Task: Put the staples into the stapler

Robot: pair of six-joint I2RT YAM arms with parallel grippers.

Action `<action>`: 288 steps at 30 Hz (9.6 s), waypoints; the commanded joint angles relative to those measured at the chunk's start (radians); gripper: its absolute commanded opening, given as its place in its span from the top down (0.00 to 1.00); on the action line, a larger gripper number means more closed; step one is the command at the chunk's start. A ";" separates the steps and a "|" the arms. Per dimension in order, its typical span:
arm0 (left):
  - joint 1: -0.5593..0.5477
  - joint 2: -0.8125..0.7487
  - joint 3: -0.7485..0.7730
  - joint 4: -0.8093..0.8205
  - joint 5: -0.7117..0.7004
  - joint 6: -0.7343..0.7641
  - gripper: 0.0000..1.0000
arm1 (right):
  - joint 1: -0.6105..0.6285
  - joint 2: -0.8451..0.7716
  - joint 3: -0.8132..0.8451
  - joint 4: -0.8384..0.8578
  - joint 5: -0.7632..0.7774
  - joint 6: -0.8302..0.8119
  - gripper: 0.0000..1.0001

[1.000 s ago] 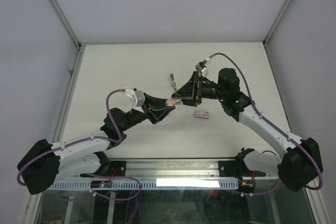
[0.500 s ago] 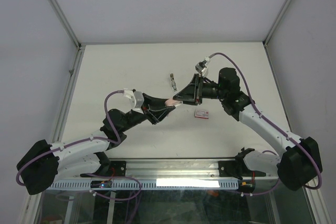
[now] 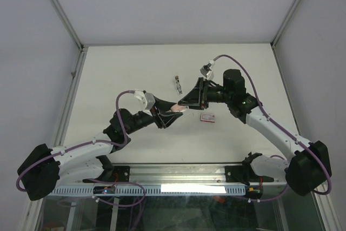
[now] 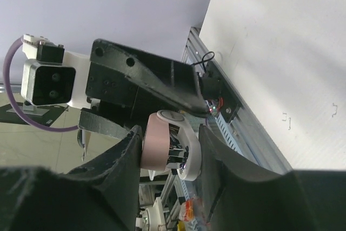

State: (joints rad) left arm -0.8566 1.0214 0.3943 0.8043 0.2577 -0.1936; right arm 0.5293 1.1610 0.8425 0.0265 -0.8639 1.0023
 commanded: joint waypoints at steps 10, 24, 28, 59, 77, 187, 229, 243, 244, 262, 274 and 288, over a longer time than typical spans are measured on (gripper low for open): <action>0.002 -0.017 0.049 -0.121 0.002 0.028 0.31 | 0.015 0.018 0.098 -0.099 -0.057 -0.112 1.00; 0.001 -0.017 0.071 -0.096 0.060 -0.025 0.41 | 0.010 0.022 0.098 -0.151 -0.038 -0.163 1.00; 0.001 -0.003 0.075 -0.097 0.066 -0.025 0.56 | 0.008 0.017 0.099 -0.153 -0.038 -0.163 1.00; 0.001 -0.003 0.053 -0.065 0.011 -0.014 1.00 | 0.000 -0.015 0.045 -0.109 -0.056 -0.112 0.79; 0.001 0.006 0.053 -0.079 0.026 0.020 1.00 | -0.003 0.021 0.043 -0.089 -0.083 -0.078 0.52; 0.360 -0.074 0.173 -0.690 -0.265 -0.325 0.01 | -0.239 0.246 0.076 -0.159 1.049 -0.640 0.11; 0.517 -0.158 0.094 -0.720 -0.171 -0.338 0.01 | 0.182 0.746 0.356 -0.107 0.957 -1.008 0.80; 0.478 -0.007 0.069 -0.555 -0.016 -0.352 0.04 | 0.277 0.442 0.001 -0.105 0.967 -0.970 0.54; 0.468 0.016 0.075 -0.537 -0.013 -0.352 0.04 | 0.277 0.433 -0.007 -0.104 0.984 -0.966 0.48; 0.280 0.542 0.363 -0.331 0.057 -0.281 0.10 | 0.149 0.052 -0.170 -0.098 0.923 -0.759 0.25; 0.212 0.658 0.440 -0.343 0.081 -0.192 0.11 | 0.118 0.028 -0.241 -0.081 0.885 -0.664 0.36; 0.145 0.624 0.424 -0.396 0.007 -0.105 0.11 | 0.125 0.151 -0.335 0.140 0.723 -0.431 0.66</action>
State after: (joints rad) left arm -0.6758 1.6932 0.8135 0.3779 0.2974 -0.3523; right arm 0.6502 1.2789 0.5186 0.0284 -0.0910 0.4736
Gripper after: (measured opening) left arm 0.890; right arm 0.360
